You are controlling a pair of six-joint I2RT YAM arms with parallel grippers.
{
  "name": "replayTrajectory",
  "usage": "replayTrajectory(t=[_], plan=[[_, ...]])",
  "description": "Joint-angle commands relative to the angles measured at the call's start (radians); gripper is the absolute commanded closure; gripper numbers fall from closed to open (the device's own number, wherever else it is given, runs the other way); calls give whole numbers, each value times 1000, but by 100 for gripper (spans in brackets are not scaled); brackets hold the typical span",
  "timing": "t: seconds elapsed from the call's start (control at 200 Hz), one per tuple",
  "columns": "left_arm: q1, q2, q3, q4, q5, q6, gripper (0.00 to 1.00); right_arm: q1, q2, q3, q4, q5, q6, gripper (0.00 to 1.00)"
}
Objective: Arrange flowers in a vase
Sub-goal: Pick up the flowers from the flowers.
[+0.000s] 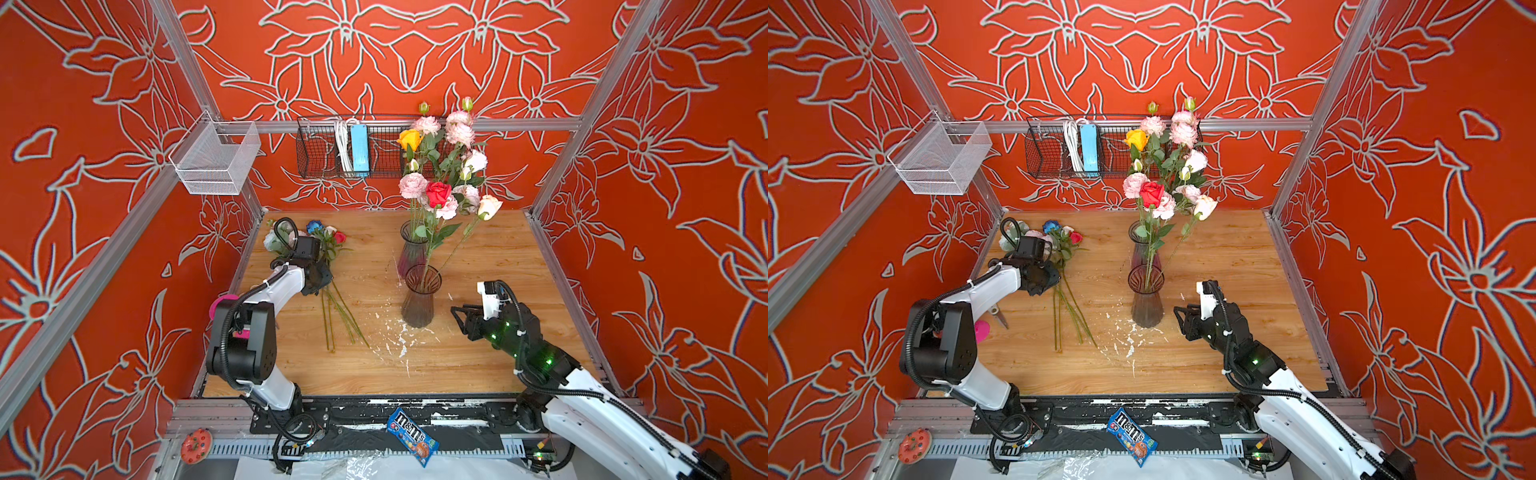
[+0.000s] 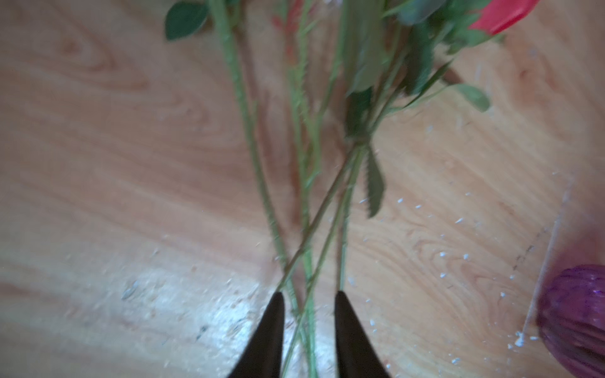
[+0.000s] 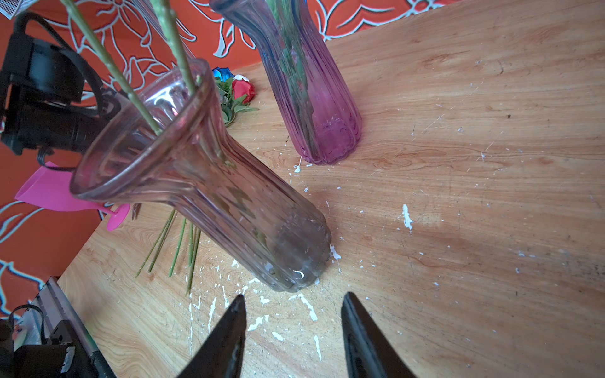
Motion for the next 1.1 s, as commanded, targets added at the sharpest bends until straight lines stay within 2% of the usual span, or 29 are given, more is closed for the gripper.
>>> replayTrajectory(t=[0.0,0.125,0.325,0.535,0.746,0.991,1.096], plan=[[0,30,27,-41,0,24,75,5,-19,-5,0,19,1,52],[-17,63,57,-89,-20,52,80,5,-30,-8,-3,33,2,51],[-132,103,99,-176,-171,88,80,5,-15,-5,-2,28,4,52],[-187,81,66,-219,-233,61,78,5,-10,-4,-4,25,7,52],[-232,-21,-44,-224,-219,45,72,6,-7,-3,-1,22,8,52],[-232,-67,-149,-186,-154,34,72,6,-5,-2,-4,21,8,52],[-232,-71,-188,-157,-152,28,76,5,-10,-2,-5,26,8,52]])
